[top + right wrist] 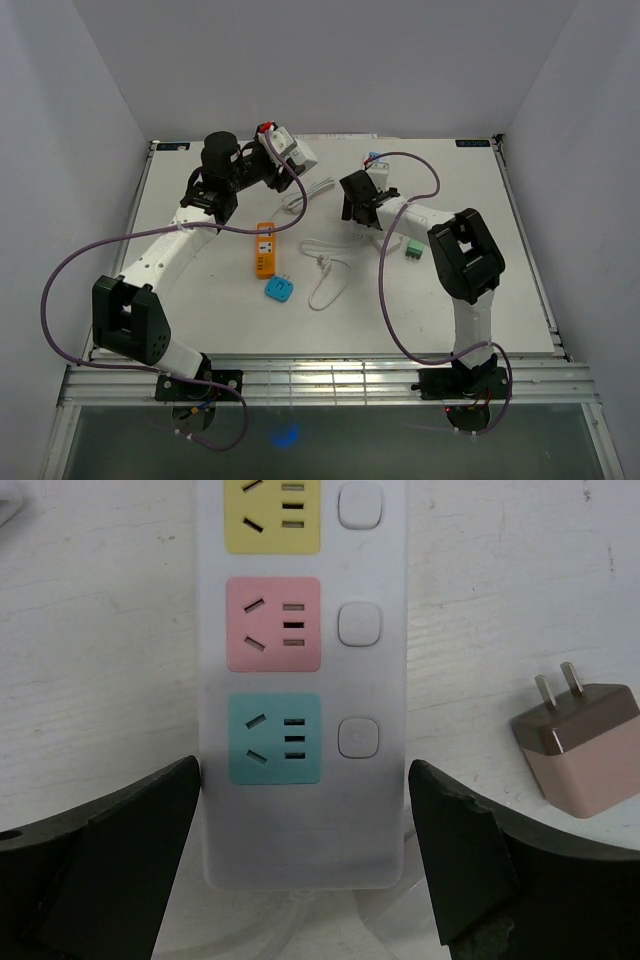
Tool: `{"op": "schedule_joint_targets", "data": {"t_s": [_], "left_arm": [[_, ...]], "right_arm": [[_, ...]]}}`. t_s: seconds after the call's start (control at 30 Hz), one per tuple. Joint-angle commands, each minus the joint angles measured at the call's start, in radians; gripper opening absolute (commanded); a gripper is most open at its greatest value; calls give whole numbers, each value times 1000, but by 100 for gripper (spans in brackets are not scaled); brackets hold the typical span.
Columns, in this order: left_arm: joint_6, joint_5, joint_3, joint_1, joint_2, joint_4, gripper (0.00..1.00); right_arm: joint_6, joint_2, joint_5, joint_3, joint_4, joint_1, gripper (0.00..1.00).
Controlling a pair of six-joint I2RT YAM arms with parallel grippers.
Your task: Insert the plug
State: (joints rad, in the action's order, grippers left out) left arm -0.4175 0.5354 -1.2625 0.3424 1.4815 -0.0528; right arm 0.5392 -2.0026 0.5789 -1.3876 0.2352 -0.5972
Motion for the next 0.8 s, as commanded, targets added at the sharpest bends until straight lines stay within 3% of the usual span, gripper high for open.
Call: {"op": "schedule_joint_targets", "data": {"t_s": [0.0,0.33,0.57,0.77], "left_arm": [[3,14,3,3,-32,-22,0],[-1,12,11,1,-35,-19,0],[-7,11,18,1,-44,-13,0],[-7,9,17,1,-43,-10,0]], "right_arm": [[88,-19,114,-63,79,-9,89],[142,-50,92,-70,107,-10,92],[145,-18,26,-4,66,-10,100],[105,79,1,93,23,-24,84]]}}
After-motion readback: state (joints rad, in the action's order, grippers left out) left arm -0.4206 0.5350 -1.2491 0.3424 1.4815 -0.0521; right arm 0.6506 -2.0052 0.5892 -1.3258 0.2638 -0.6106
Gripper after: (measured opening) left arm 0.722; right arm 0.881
